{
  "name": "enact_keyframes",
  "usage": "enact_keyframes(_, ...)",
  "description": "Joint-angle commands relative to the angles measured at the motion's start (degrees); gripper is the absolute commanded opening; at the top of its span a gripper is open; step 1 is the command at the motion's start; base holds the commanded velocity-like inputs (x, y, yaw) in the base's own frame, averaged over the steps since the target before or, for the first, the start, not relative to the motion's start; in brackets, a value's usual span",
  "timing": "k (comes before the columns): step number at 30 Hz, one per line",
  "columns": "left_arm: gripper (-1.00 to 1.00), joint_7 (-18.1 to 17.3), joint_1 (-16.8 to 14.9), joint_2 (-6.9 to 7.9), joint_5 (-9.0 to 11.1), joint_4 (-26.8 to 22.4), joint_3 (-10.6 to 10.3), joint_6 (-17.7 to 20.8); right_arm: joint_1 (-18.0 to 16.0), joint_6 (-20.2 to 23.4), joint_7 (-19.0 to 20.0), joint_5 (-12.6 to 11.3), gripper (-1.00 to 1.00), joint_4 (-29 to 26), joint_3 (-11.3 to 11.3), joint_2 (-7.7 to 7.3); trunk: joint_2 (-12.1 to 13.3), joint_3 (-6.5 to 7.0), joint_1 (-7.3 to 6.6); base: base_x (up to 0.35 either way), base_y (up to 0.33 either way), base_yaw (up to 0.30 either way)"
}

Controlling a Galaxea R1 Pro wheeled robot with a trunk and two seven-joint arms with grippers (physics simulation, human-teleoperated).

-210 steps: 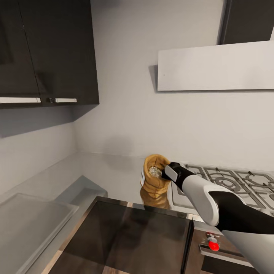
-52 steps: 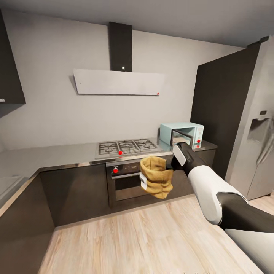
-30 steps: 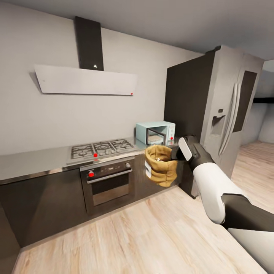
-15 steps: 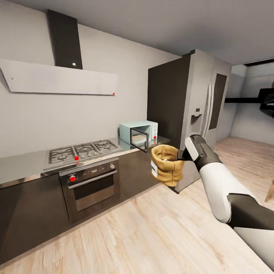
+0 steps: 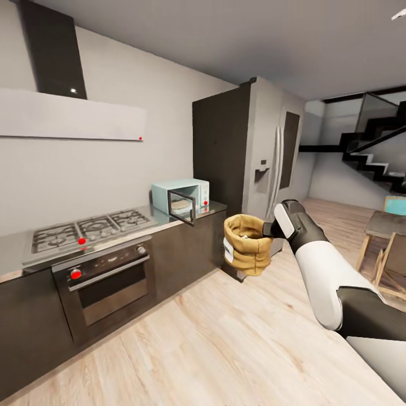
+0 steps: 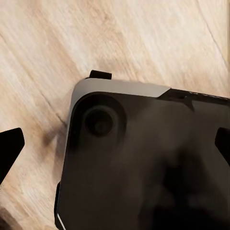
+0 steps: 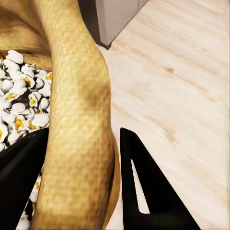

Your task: In the kitchen, take the popcorn bag from the countertop, put it into the microwave, and heat it until the popcorn is cooked so the cooked popcorn ends up inside the bag.

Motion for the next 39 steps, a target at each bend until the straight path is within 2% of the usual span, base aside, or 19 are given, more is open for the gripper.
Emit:
enact_keyframes(1,1.0,0.0,0.0,-0.02,0.3,0.0,0.2,-0.2,-0.1,0.0,-0.6,-0.6,-1.0,0.0,-0.2,0.06,-0.1,-0.08,0.0,0.0,0.0,-0.288)
enact_keyframes(13,1.0,0.0,0.0,-0.03,0.3,0.0,0.2,-0.2,-0.1,0.0,-0.6,-0.5,-1.0,0.0,-0.2,0.12,-0.1,-0.08,0.0,0.0,0.0,-0.276)
enact_keyframes(28,1.0,0.0,0.0,-0.02,0.3,0.0,0.0,-0.1,-0.1,0.0,-0.6,-0.6,-1.0,0.6,-0.2,0.07,-0.1,-0.08,0.0,0.003,-0.002,-0.012)
enact_keyframes(39,1.0,0.0,0.0,0.06,0.5,0.1,-0.1,0.3,-0.1,0.0,-0.6,-0.3,-1.0,0.6,-0.2,0.06,-0.1,-0.08,0.0,0.261,-0.155,0.0)
